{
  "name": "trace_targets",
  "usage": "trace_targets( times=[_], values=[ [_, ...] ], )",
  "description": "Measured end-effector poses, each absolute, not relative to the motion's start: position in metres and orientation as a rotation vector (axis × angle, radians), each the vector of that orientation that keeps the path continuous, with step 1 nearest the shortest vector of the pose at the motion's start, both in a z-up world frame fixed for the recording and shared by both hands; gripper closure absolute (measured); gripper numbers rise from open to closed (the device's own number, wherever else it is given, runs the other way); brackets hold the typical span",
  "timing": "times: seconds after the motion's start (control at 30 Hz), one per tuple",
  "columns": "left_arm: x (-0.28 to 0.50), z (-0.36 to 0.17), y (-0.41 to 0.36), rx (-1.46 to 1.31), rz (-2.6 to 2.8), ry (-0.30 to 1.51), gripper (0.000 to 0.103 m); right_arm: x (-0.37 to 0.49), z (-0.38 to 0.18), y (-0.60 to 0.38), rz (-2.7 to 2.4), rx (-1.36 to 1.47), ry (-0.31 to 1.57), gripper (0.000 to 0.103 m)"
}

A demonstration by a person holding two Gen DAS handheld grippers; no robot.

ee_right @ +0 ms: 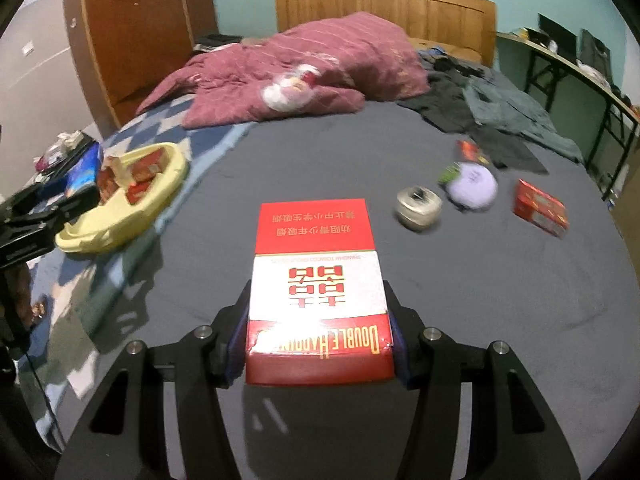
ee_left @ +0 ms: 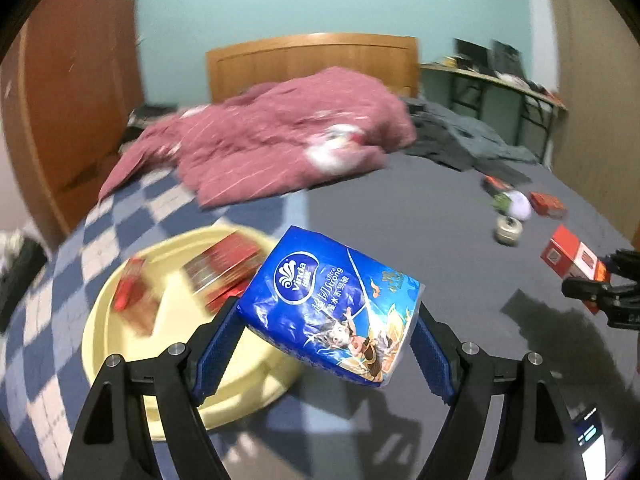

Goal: Organize objects
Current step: 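Carry the tissue pack and Double Happiness pack over the yellow tray with both tools, then open both tools to release the tissue pack and Double Happiness pack into the tray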

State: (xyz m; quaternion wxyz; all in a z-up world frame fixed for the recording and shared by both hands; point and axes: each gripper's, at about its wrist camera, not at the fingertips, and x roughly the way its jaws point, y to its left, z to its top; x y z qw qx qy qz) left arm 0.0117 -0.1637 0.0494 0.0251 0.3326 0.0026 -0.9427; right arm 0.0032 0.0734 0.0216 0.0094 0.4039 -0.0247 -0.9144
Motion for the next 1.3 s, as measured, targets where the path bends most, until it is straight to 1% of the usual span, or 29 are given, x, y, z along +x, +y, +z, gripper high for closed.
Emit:
trace_targets(
  times=[0.1, 0.27, 0.33, 0.5, 0.63, 0.83, 0.93, 1.1, 1.3],
  values=[
    [0.007, 0.047, -0.187, 1.037, -2.851, 0.061, 0.024, -0.016, 0.031, 0.044, -2.832, 1.268, -0.002, 0.046],
    [0.003, 0.048, -0.223, 0.996, -2.789, 0.139, 0.024, -0.052, 0.047, -0.002, -2.795, 1.231, -0.008, 0.046],
    [0.004, 0.049, -0.238, 0.986, -2.765, 0.133, 0.024, -0.068, 0.050, -0.026, -2.766, 1.215, 0.005, 0.046],
    [0.005, 0.050, -0.269, 0.976, -2.735, 0.128, 0.024, -0.100, 0.049, -0.085, -2.679, 1.185, 0.050, 0.046],
    [0.008, 0.052, -0.304, 0.962, -2.734, 0.220, 0.023, -0.120, 0.044, -0.119, -2.621, 1.182, 0.085, 0.046],
    [0.004, 0.046, -0.349, 0.950, -2.663, 0.270, 0.023, -0.150, 0.033, -0.147, -2.575, 1.195, 0.105, 0.046],
    [-0.001, 0.038, -0.364, 0.962, -2.637, 0.330, 0.023, -0.160, 0.030, -0.153, -2.562, 1.195, 0.107, 0.046],
    [-0.018, 0.026, -0.368, 0.984, -2.638, 0.291, 0.023, -0.174, 0.019, -0.159, -2.535, 1.207, 0.107, 0.046],
    [-0.048, 0.007, -0.379, 1.014, -2.618, 0.374, 0.023, -0.189, 0.010, -0.167, -2.522, 1.214, 0.127, 0.046]
  ],
)
